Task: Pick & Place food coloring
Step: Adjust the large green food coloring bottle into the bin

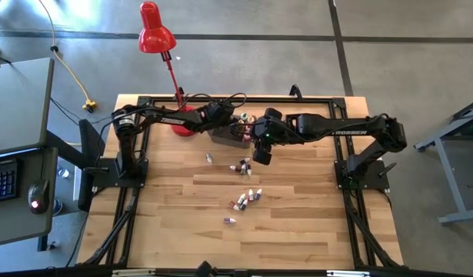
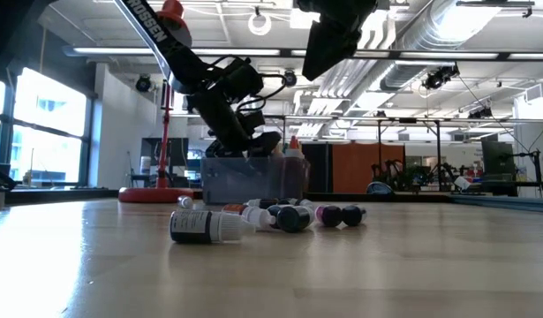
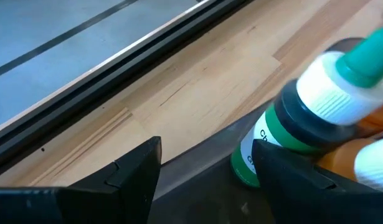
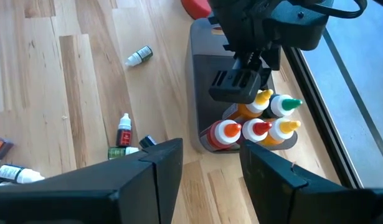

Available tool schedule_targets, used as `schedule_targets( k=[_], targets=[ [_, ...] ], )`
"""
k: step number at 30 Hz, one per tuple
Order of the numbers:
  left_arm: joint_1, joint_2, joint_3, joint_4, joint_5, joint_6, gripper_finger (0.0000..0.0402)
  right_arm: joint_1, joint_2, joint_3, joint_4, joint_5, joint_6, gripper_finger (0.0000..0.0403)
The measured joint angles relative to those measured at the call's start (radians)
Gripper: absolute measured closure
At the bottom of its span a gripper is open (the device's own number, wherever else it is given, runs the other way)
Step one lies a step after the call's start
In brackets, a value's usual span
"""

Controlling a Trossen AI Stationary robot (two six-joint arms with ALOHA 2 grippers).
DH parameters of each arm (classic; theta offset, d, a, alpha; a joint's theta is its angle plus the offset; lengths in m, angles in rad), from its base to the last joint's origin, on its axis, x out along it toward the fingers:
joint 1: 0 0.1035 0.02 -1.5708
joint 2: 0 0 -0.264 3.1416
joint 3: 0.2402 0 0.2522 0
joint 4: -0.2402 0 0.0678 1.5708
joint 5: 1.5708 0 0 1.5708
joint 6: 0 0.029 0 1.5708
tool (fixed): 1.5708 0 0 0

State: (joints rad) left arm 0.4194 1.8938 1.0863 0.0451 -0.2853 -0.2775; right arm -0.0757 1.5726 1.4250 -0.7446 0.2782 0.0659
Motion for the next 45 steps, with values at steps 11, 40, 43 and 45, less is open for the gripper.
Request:
schedule_targets(
  k=[11, 40, 43, 45],
  targets=[
    [-0.006, 0.002, -0.002, -0.008, 0.04, 0.014, 0.0152, 0.0, 0.0, 0.0, 0.0, 0.0, -0.007, 0.0249],
    [-0.059, 0.0, -0.003, -0.102, 0.043, 0.043, 0.0152, 0.0, 0.0, 0.0, -0.007, -0.048, 0.005, 0.0249],
    [-0.061, -0.001, -0.002, -0.106, 0.042, 0.043, 0.0152, 0.0, 0.0, 0.0, -0.008, -0.048, 0.005, 0.0249],
    [-0.061, -0.001, -0.002, -0.111, 0.036, 0.04, 0.0152, 0.0, 0.0, 0.0, -0.014, -0.049, 0.005, 0.0249]
  ],
)
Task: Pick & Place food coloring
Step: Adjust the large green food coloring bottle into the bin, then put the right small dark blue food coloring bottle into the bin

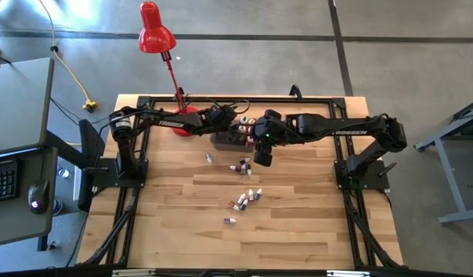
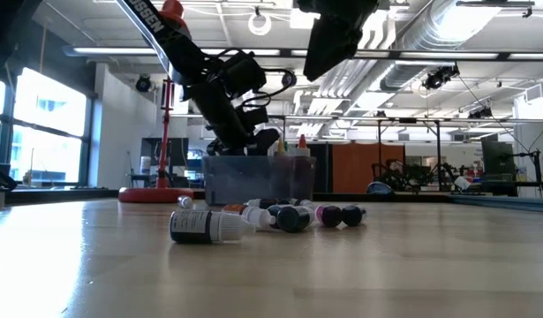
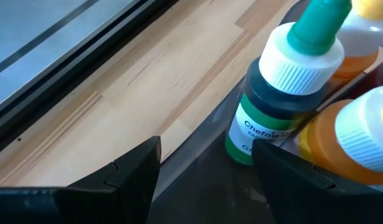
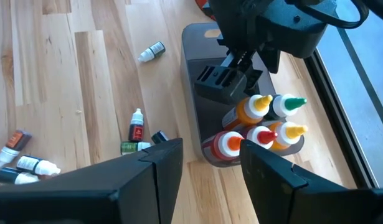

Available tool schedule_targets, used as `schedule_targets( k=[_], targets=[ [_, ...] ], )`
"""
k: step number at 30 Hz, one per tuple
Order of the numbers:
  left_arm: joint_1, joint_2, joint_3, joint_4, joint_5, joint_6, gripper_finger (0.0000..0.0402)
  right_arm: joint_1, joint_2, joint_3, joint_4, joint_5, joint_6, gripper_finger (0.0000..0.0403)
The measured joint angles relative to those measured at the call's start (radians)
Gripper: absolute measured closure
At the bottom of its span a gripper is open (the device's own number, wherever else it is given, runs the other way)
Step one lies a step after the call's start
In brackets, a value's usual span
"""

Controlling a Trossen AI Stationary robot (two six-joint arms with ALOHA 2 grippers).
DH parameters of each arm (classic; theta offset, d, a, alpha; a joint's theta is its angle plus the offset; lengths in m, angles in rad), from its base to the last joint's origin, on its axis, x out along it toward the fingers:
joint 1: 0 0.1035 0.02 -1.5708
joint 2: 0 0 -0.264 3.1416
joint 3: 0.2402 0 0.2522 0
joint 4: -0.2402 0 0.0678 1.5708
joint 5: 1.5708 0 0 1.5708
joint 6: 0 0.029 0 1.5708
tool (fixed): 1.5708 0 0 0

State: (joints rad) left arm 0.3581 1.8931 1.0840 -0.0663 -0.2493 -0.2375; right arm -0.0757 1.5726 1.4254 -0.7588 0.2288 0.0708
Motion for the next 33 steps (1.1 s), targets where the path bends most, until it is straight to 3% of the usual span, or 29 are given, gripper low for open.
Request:
schedule_targets(
  k=[5, 11, 22, 30, 33],
  targets=[
    [-0.011, -0.012, 0.001, -0.042, -0.027, 0.003, 0.0152, 0.0, 0.0, 0.0, -0.024, 0.002, 0.0, 0.0249],
    [-0.056, -0.078, -0.008, -0.092, -0.138, 0.001, 0.0152, 0.0, 0.0, 0.0, -0.031, 0.003, 0.0, 0.0249],
    [-0.062, -0.231, -0.008, -0.326, -0.153, -0.033, 0.0152, 0.0, 0.0, -0.001, -0.034, -0.011, 0.007, 0.0249],
    [-0.18, -0.395, -0.006, -0.394, -0.156, -0.028, 0.0152, 0.05, -0.002, -0.19, 0.138, -0.191, 0.059, 0.0249],
    [-0.244, -0.476, -0.004, -0.425, -0.149, -0.006, 0.0152, 0.108, 0.0, -0.291, 0.224, -0.206, 0.086, 0.0249]
  ],
)
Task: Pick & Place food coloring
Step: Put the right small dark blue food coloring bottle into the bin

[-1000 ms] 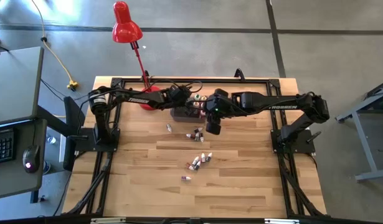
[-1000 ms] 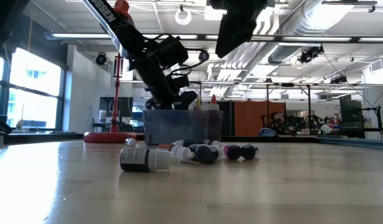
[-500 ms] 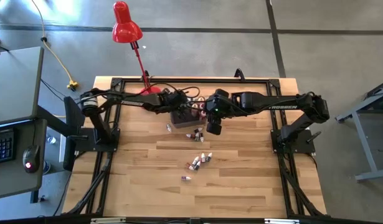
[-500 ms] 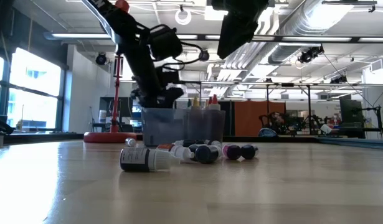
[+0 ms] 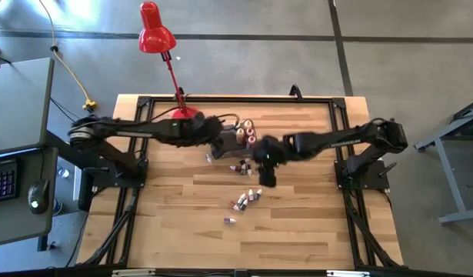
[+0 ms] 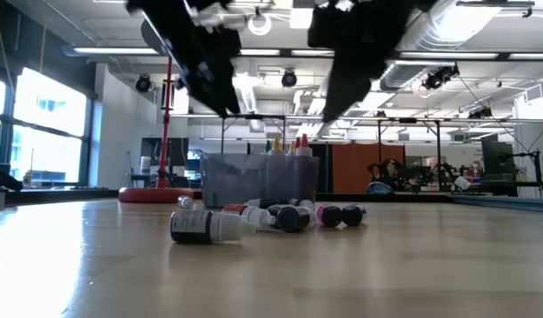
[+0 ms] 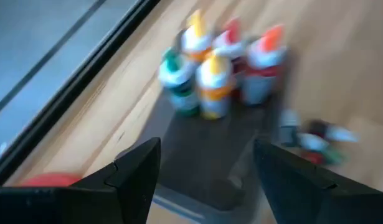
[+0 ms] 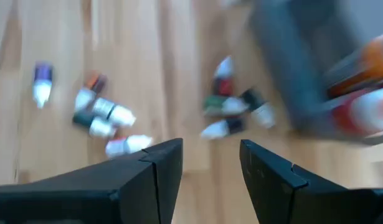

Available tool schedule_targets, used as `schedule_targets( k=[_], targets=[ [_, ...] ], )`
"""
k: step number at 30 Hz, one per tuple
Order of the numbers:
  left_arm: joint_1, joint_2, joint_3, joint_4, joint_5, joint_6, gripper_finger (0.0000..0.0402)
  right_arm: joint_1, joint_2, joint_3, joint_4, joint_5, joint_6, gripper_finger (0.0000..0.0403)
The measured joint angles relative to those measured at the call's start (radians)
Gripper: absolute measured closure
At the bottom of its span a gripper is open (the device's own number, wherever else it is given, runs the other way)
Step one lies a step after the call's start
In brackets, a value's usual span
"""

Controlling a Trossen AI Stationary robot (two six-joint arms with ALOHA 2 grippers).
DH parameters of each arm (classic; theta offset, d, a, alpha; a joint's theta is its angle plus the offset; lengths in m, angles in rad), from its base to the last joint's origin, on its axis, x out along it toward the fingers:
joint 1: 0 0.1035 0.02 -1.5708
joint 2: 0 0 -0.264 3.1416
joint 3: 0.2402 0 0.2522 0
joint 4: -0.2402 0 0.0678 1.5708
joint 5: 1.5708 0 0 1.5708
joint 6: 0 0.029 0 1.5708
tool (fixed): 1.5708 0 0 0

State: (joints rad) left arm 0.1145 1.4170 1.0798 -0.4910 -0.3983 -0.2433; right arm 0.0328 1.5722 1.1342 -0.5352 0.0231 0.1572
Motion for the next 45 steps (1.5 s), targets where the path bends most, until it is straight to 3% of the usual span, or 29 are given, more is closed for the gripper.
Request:
schedule_targets(
  k=[7, 11, 20, 28, 34, 45],
  targets=[
    [-0.177, -0.146, 0.001, -0.117, 0.022, -0.056, 0.0152, 0.171, 0.0, -0.2, 0.273, -0.003, -0.009, 0.0249],
    [-0.31, -0.157, 0.0, -0.17, 0.028, -0.101, 0.0152, 0.242, 0.0, -0.305, 0.502, 0.01, -0.007, 0.0249],
    [-0.535, -0.138, -0.09, -0.144, -0.055, -0.338, 0.0152, 0.27, 0.0, -0.504, 0.789, 0.1, -0.182, 0.025],
    [-0.633, -0.138, -0.127, -0.148, -0.161, -0.517, 0.0152, 0.196, 0.009, -0.526, 0.827, -0.012, -0.191, 0.025],
    [-0.674, -0.138, -0.127, -0.141, -0.236, -0.545, 0.0152, 0.191, 0.117, -0.526, 0.932, -0.082, -0.236, 0.025],
    [-0.672, -0.116, -0.127, -0.19, -0.188, -0.652, 0.0152, 0.162, 0.181, -0.523, 0.887, -0.048, -0.262, 0.025]
  ],
)
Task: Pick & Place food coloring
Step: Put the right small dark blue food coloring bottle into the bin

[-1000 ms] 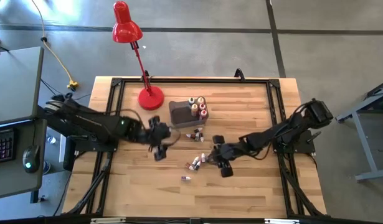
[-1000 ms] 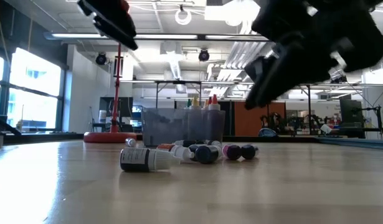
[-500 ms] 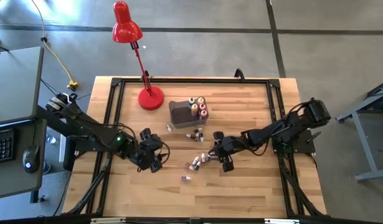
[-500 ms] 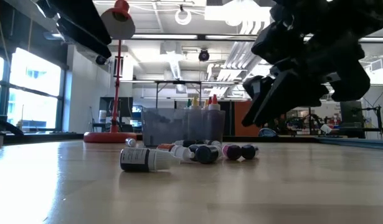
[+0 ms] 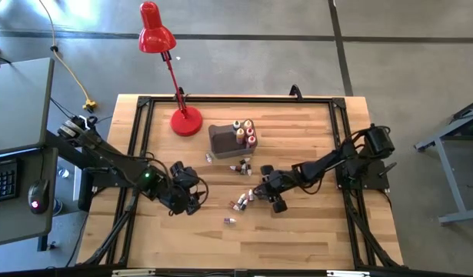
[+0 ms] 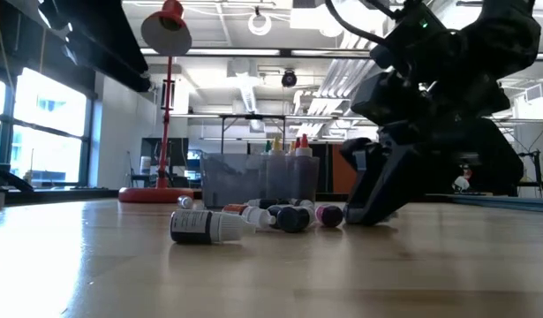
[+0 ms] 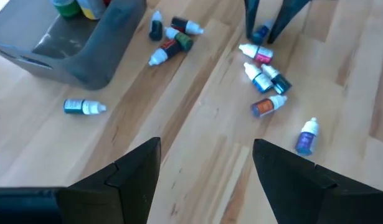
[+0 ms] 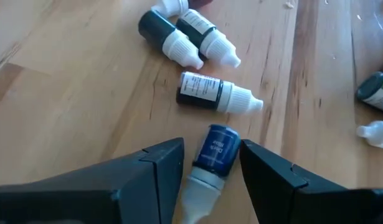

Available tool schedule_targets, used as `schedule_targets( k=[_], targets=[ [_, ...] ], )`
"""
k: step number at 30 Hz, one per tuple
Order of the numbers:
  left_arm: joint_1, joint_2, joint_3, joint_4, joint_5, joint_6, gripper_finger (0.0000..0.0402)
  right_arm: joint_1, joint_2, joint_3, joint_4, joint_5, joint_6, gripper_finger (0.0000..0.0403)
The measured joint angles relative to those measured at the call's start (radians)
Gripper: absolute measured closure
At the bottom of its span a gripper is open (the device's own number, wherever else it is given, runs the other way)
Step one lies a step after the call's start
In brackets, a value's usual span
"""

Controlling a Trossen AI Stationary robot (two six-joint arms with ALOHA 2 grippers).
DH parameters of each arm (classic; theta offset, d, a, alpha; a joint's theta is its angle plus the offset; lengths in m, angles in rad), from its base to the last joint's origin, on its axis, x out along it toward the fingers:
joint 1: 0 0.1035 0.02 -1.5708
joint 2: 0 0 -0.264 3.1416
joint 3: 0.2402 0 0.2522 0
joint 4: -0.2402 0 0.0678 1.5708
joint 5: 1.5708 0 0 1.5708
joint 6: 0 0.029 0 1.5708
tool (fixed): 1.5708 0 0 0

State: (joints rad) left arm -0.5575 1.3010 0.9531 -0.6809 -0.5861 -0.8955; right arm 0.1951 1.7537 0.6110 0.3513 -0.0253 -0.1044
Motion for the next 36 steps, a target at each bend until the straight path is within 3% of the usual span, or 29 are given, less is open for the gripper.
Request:
schedule_targets(
  k=[4, 11, 15, 19, 22, 27, 32, 36],
  targets=[
    [0.001, 0.0, 0.0, -0.001, -0.006, 0.0, 0.0152, 0.001, 0.011, 0.0, 0.02, 0.015, 0.018, 0.0269],
    [0.0, 0.0, 0.0, -0.002, -0.008, 0.0, 0.0152, -0.006, -0.019, -0.006, 0.094, 0.045, 0.1, 0.0338],
    [0.001, 0.0, 0.0, -0.002, -0.016, 0.0, 0.0152, -0.014, -0.059, 0.056, 0.244, 0.176, -0.009, 0.0338],
    [0.001, 0.0, 0.0, -0.001, -0.051, 0.005, 0.0152, -0.078, -0.056, 0.21, 0.298, 0.264, -0.154, 0.0332],
    [0.001, 0.0, 0.0, 0.0, -0.054, 0.007, 0.0152, -0.153, -0.024, 0.363, 0.195, 0.273, -0.16, 0.0317],
    [0.001, -0.001, 0.0, 0.006, -0.052, 0.0, 0.0152, -0.276, 0.086, 0.551, -0.132, 0.409, -0.034, 0.0326],
    [0.001, -0.001, 0.0, 0.003, -0.053, 0.0, 0.0152, -0.33, 0.217, 0.638, -0.17, 0.276, -0.001, 0.0334],
    [0.001, -0.001, 0.0, -0.002, -0.053, 0.0, 0.0152, -0.329, 0.274, 0.689, -0.236, 0.281, -0.016, 0.0314]
  ],
)
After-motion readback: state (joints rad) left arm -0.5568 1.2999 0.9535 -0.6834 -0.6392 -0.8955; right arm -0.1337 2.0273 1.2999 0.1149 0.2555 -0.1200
